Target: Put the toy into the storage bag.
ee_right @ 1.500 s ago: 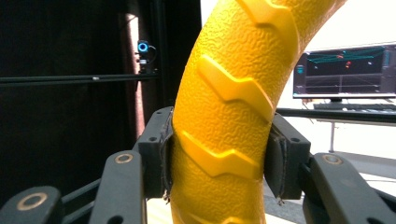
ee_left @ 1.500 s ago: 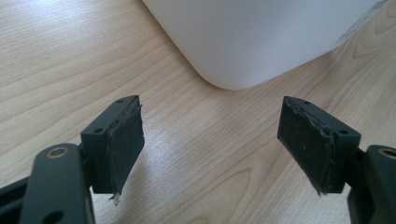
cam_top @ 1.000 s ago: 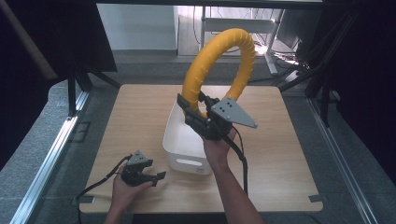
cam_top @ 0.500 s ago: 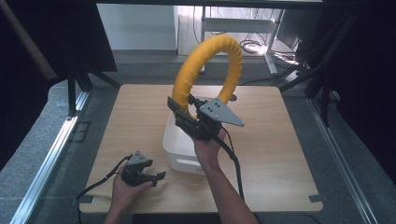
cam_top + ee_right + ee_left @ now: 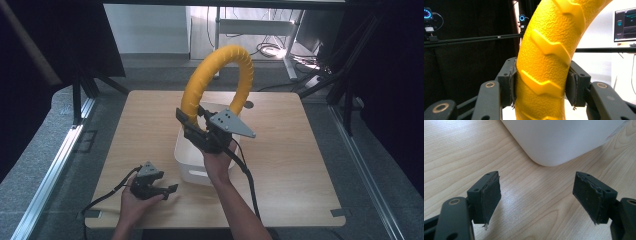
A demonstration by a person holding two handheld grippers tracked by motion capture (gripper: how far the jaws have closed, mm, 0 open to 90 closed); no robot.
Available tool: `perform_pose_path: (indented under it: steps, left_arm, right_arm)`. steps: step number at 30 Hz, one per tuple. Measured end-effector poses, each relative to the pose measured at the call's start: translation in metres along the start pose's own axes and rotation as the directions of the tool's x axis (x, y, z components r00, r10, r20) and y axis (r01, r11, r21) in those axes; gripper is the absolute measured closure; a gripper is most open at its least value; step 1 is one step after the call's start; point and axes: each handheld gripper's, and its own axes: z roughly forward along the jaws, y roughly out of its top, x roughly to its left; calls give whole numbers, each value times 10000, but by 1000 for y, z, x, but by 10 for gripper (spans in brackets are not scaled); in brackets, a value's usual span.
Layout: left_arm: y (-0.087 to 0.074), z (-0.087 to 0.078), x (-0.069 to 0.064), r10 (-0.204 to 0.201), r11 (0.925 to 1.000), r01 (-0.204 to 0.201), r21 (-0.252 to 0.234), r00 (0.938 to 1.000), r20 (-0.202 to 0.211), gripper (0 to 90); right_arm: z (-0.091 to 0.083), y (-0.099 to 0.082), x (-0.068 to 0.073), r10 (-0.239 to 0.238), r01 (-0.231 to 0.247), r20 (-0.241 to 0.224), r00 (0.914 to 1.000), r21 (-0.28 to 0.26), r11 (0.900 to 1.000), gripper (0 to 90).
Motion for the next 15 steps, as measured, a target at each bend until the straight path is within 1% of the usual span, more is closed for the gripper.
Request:
perform_pose_path:
  steps: [7,10,15]
  left_arm:
    - [0,0,0,-40,10000,40,26,10000,11,226]
    - [0,1,0,-48,10000,48,41,10000,20,226]
    - [0,1,0,-19,10000,19,64,10000,25,226]
  right_arm:
    - [3,-7,2,152,-153,24,9999,109,9998,498]
    - [3,-9,3,108,-108,23,9999,143,9998,499]
    - [5,-13,4,189,-190,42,9998,141,9997,498]
